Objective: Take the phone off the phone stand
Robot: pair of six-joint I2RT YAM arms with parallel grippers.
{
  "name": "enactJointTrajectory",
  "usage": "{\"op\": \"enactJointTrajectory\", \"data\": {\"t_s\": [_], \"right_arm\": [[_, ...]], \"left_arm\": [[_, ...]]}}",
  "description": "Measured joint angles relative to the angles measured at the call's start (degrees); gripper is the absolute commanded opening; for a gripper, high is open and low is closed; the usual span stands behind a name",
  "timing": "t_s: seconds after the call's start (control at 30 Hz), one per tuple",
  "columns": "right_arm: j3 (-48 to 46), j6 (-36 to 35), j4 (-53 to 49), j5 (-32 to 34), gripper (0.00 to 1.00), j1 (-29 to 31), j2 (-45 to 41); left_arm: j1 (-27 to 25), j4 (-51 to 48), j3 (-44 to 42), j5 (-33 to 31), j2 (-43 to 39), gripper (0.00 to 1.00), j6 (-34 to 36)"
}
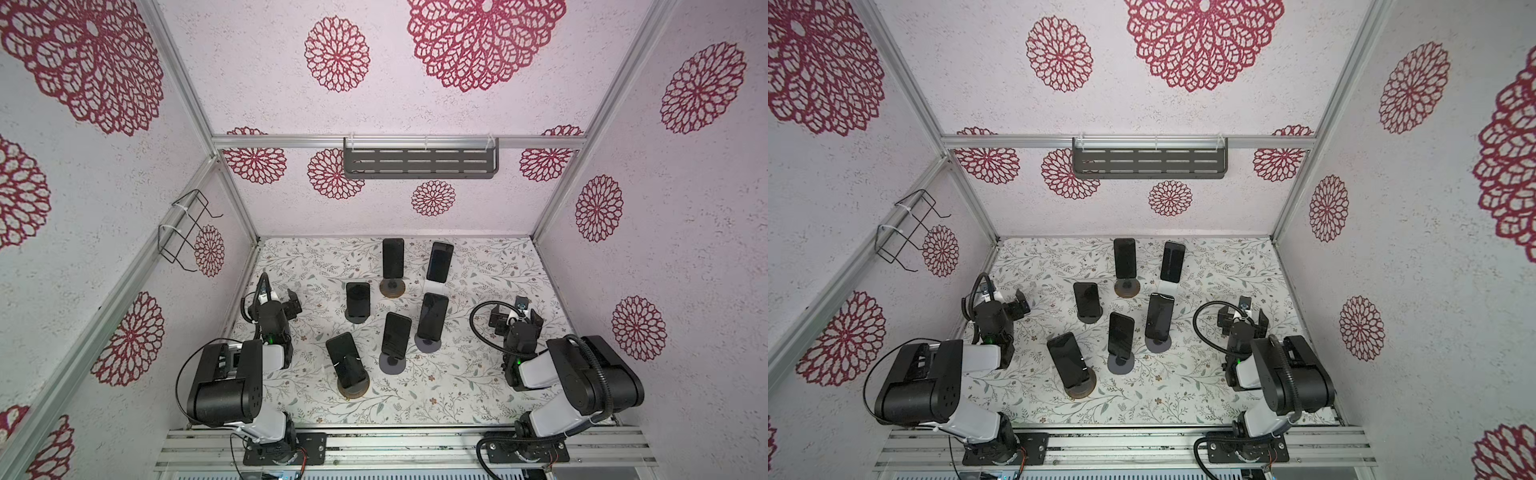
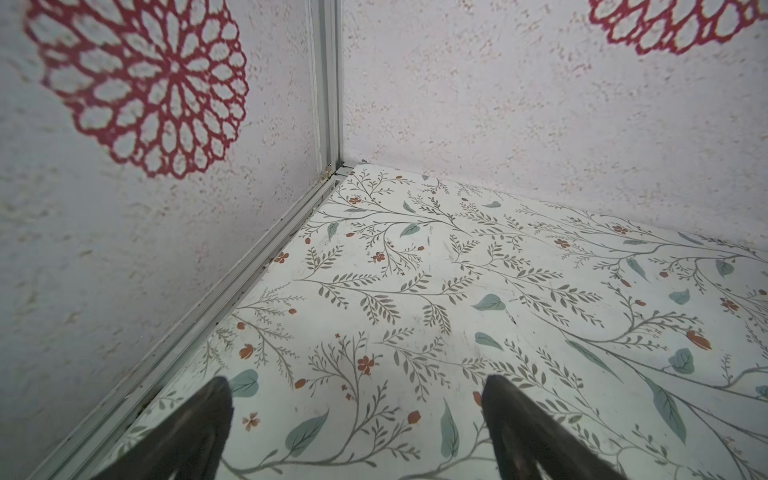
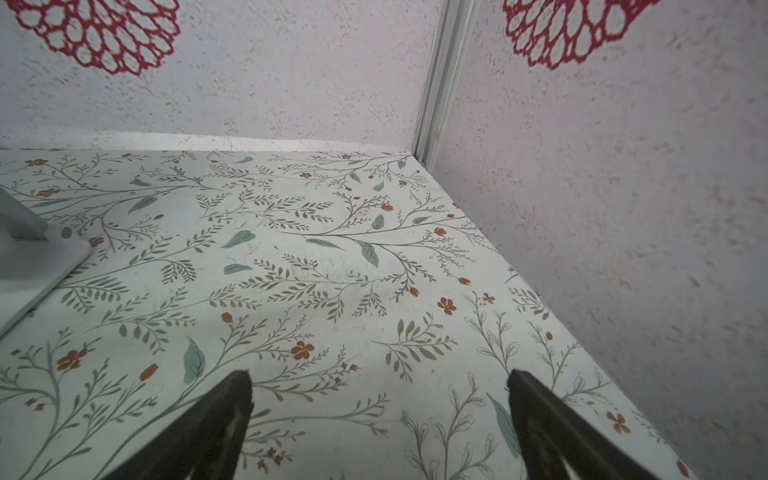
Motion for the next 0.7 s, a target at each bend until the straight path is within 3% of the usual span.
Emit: {"op": "enactJointTrajectory", "data": {"t_s": [0.5,0.7], "right_arm": [[0.6,0.5,-1.9,-1.3,0.99,-0.6,-0.1],[3.1,2.4,-5.8,-5.5,0.99,-3.9,-0.3]], "left_arm": [[0.0,0.0,0.0,0.0,0.0,0.97,0.0],[0.0,0.0,0.0,0.0,0.0,0.97,0.0]]}}
